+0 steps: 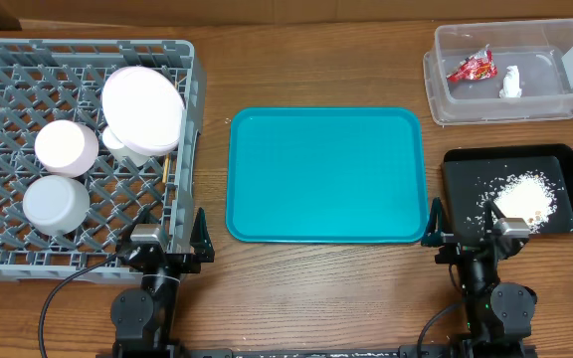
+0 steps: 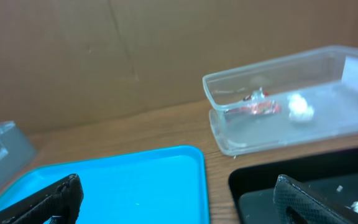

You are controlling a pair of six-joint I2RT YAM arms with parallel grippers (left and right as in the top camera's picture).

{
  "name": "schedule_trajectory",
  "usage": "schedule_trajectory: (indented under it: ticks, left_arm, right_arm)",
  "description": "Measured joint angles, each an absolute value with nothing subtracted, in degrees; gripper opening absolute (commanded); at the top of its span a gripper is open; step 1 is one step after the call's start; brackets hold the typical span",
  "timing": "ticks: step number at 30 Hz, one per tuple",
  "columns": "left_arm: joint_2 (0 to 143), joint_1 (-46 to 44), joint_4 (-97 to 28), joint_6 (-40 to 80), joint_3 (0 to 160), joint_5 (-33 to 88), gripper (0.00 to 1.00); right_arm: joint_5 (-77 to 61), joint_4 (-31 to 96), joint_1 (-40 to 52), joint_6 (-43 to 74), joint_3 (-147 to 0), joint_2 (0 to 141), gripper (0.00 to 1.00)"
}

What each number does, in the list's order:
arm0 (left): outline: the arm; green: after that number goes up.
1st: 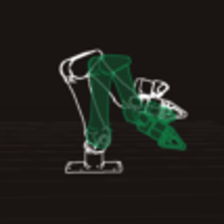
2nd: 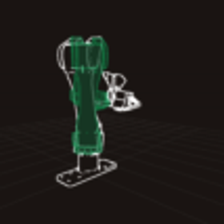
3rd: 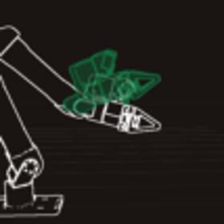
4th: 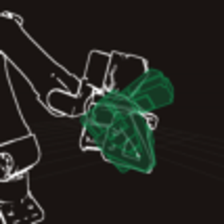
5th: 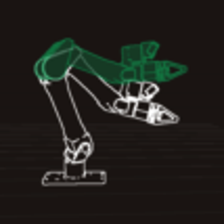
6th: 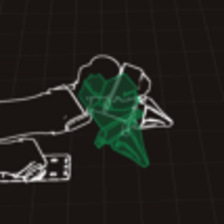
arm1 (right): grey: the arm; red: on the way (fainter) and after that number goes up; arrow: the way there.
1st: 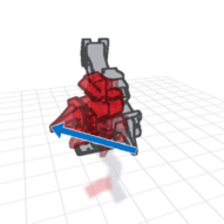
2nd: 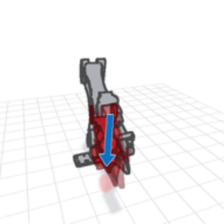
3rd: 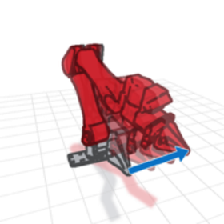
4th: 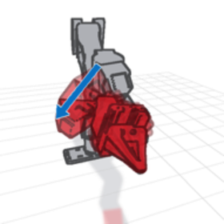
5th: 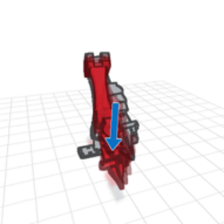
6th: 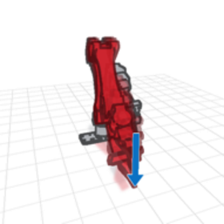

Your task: Sort waste into correct bins and load items into the dishwasher

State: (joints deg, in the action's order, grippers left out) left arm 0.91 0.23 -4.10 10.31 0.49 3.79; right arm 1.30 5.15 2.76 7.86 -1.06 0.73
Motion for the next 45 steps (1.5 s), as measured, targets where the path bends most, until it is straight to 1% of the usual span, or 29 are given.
schedule_trajectory:
  ticks: [5, 8, 21, 45]
  left_arm:
    - [0.91, 0.23, -4.1, 10.31, 0.49, 3.79, 1.0]
    - [0.91, 0.23, -4.1, 10.31, 0.49, 3.79, 1.0]
    - [0.91, 0.23, -4.1, 10.31, 0.49, 3.79, 1.0]
    - [0.91, 0.23, -4.1, 10.31, 0.49, 3.79, 1.0]
  right_arm:
    - [0.89, 5.17, 2.76, -2.11, -1.06, 0.73, 1.0]
    - [0.78, 5.19, 2.76, -4.32, -1.06, 0.73, 1.0]
    - [0.4, 5.19, 2.76, -0.69, -1.06, 0.73, 1.0]
    - [0.38, 5.15, 2.76, -0.19, -1.06, 0.73, 1.0]
